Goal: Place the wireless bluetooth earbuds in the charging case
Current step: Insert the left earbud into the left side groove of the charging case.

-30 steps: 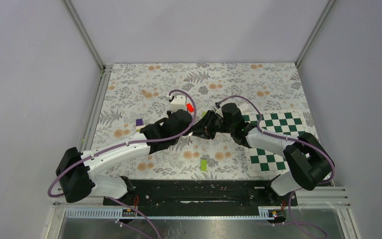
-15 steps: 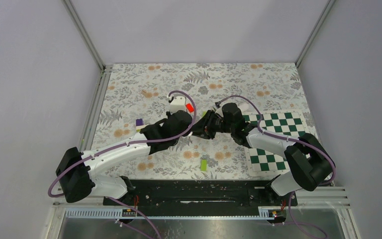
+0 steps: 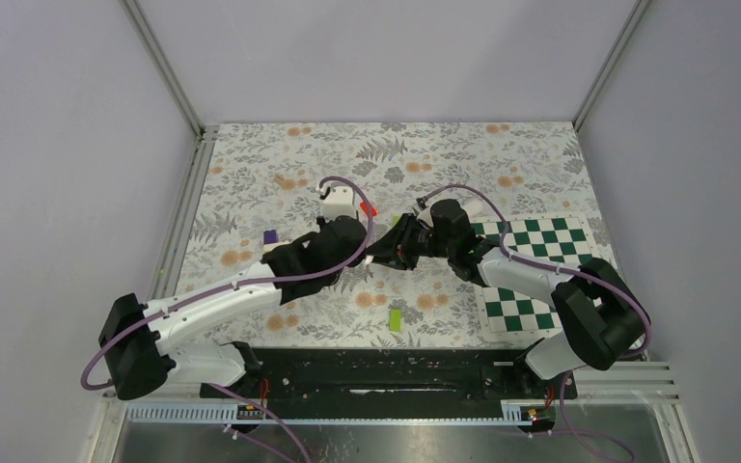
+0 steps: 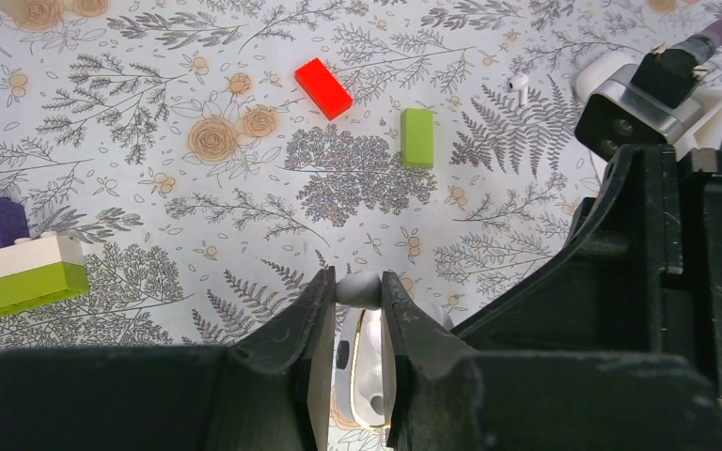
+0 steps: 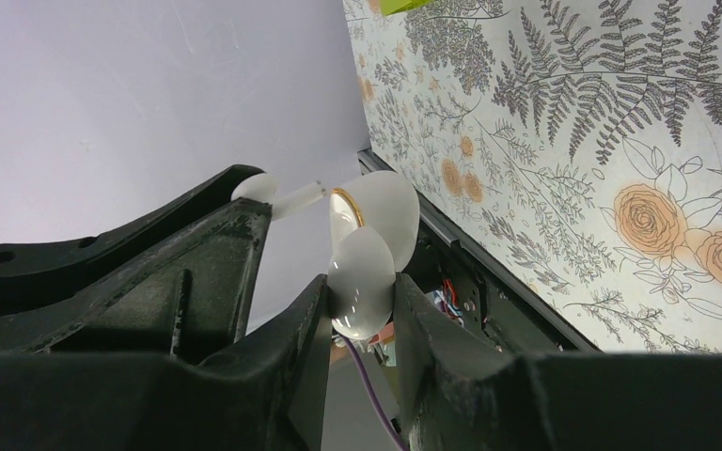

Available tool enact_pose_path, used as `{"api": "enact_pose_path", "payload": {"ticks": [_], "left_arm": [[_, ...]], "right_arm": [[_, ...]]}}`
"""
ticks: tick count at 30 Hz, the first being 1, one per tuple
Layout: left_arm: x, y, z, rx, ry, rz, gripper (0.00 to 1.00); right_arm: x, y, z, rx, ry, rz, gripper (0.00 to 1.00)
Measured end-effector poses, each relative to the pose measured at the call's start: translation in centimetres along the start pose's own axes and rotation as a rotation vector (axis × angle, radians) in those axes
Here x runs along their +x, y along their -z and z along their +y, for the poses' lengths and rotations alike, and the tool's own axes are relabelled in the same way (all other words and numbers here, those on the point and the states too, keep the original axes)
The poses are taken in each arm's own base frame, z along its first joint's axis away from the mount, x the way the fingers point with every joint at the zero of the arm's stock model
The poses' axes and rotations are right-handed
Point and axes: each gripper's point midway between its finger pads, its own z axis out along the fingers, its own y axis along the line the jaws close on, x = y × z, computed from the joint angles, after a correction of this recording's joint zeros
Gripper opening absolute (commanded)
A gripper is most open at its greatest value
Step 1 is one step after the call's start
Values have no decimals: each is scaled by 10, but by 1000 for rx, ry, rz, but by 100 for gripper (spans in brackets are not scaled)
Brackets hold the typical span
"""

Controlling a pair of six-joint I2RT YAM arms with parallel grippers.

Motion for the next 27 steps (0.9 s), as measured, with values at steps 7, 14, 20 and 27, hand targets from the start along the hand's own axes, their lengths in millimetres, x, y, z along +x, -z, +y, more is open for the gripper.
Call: {"api": "enact_pose_path", "payload": {"ticks": [7,14,20,27], "left_arm": [[-6,10,-2,28,13,-10,6],[-6,14,-5,47,18,-8,6],[-4,15,-9,61,13,-3,5],[2,13,-13,62,-3,9,5]], "right_arm": [[0,0,0,0,0,0,0],[0,1,2,-4,3,-1,0],[1,3,5,-13,9,-4,0],[1,4,7,-18,12,-6,0]]}}
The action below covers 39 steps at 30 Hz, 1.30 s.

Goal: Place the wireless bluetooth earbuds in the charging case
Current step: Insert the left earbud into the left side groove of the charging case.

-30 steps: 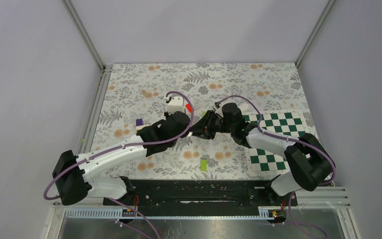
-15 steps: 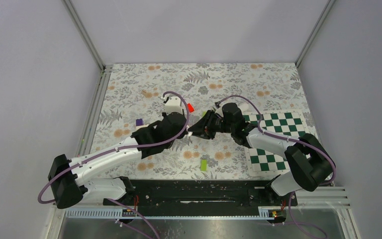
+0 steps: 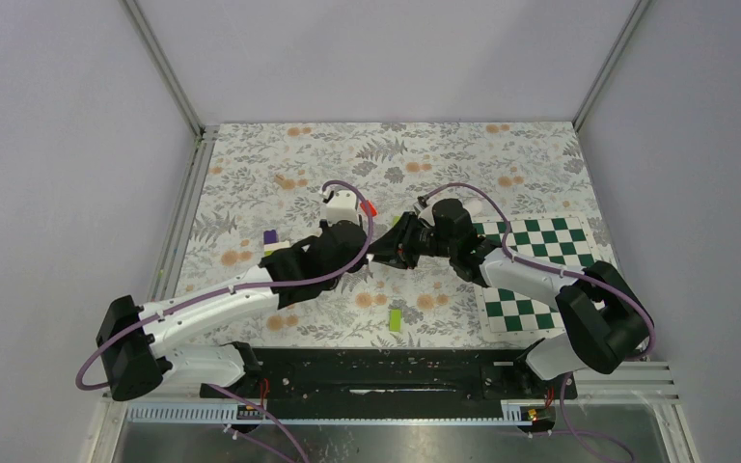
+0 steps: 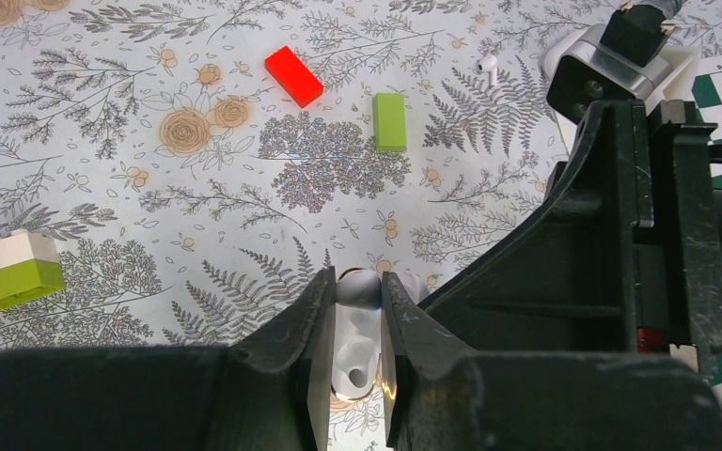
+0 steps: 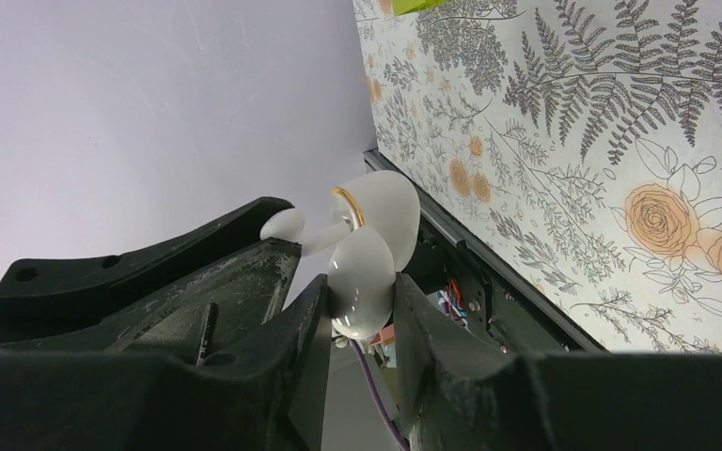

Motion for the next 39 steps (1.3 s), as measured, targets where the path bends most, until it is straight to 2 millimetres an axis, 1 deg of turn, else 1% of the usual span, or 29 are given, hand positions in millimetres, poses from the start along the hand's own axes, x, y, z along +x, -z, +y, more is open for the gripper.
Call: {"api": "enact_pose_path", "payload": {"ticks": [23,25,28,32,39], "left_arm": [[6,-9,0,-21,-21,-33,6],[6,-9,0,-21,-26,-35,8],[7,-9,0,-21,-29,-36,16],[9,-9,0,-20,-30,-36,22],[11,-8,1,-22,-37,-27,27]], "right_arm": [[-1,1,-1,8,-3,-11,0],[-2,0,-2,10,-4,-13,0],[-2,0,-2,11,-5,-14,0],[-1,1,-4,18,-9,-12,0],[-1,1,-5,25,-12,-11,0]]}}
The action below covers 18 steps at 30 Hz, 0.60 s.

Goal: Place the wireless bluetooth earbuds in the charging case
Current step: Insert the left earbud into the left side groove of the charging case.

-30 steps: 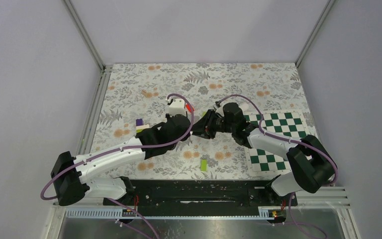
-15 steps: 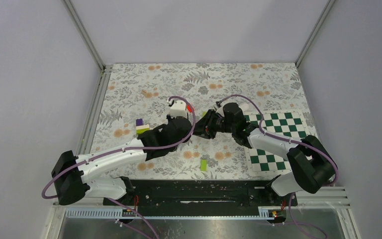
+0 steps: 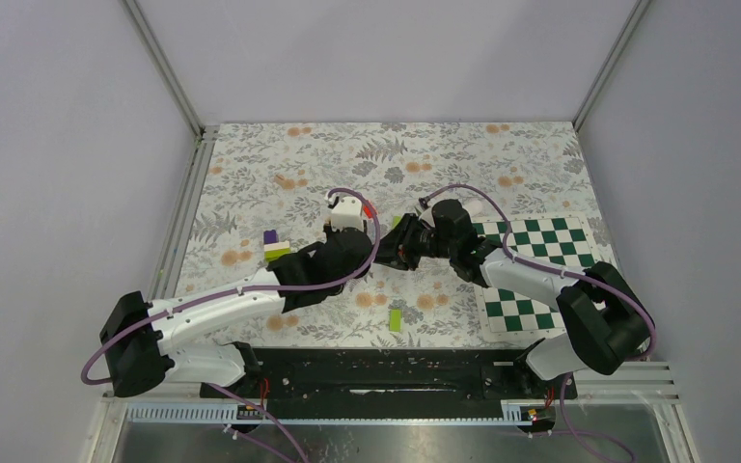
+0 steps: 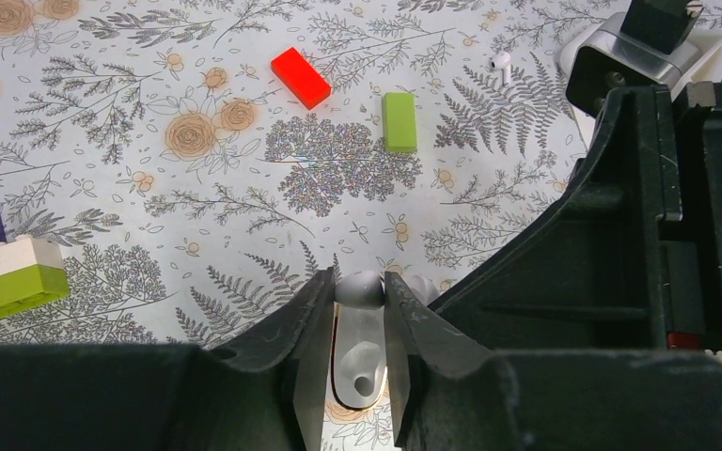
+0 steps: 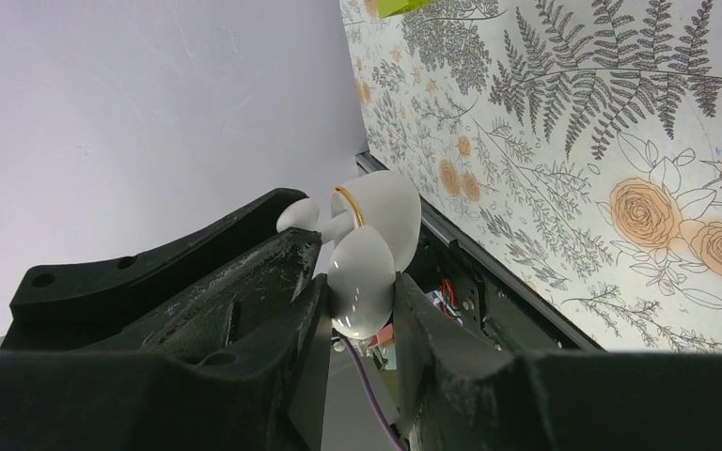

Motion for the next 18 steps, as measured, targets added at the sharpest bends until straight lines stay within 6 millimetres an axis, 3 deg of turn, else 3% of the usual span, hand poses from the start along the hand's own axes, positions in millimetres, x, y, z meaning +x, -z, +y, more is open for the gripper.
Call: {"api": "enact_pose_path", "payload": {"ticks": [6,18], "left_arm": [[1,2,2,-8,-12,16,32],[-1,1,-1,-13,-11,24,33]], "right_arm": [[0,0,0,0,0,0,0],[0,0,0,-3,1,-2,0]]}}
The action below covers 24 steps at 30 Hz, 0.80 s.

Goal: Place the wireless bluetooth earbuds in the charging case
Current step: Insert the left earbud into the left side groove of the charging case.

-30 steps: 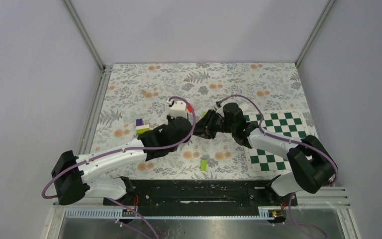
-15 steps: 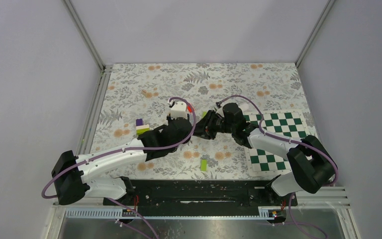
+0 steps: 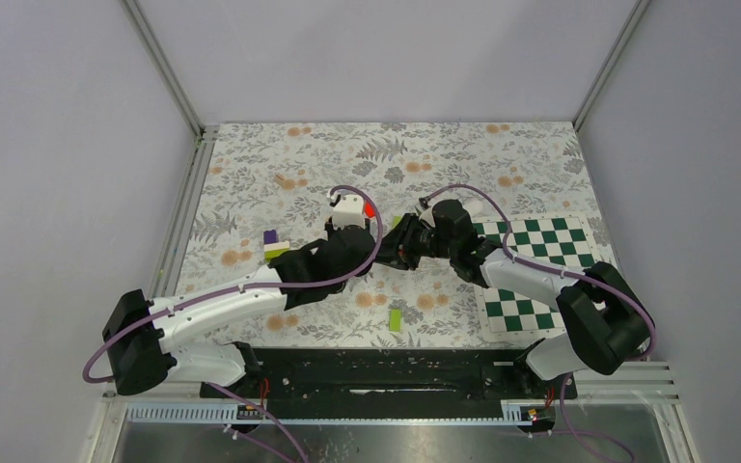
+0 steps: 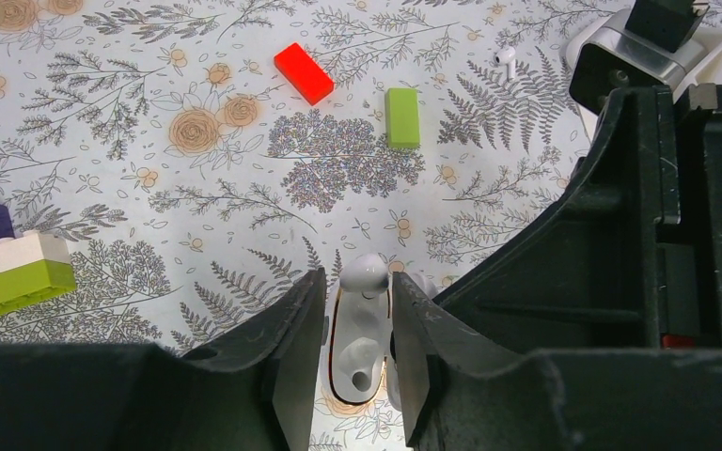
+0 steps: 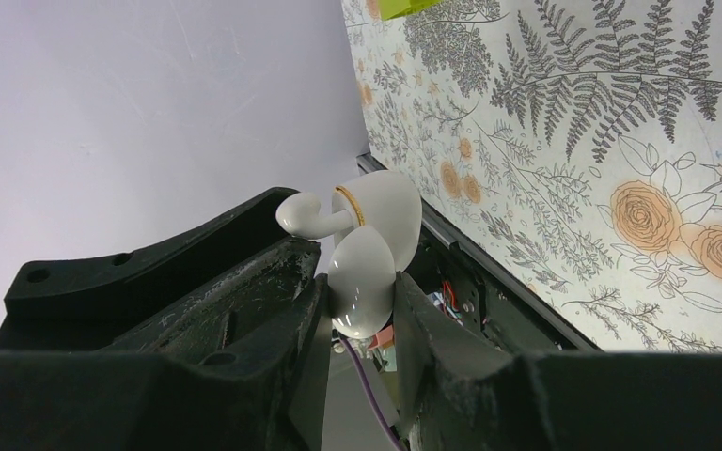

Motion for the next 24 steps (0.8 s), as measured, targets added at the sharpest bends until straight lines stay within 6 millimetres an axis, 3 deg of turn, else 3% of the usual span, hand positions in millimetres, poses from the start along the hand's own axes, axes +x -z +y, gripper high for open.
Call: {"api": "enact_pose_path", "payload": {"ticks": [9,24], "left_arm": [[0,0,0,-1,14,1,34],[-6,5,-2,6,5,15,49]], "right_arm": [[0,0,0,-4,2,-1,0],[0,0,1,-11,7,-2,0]]}}
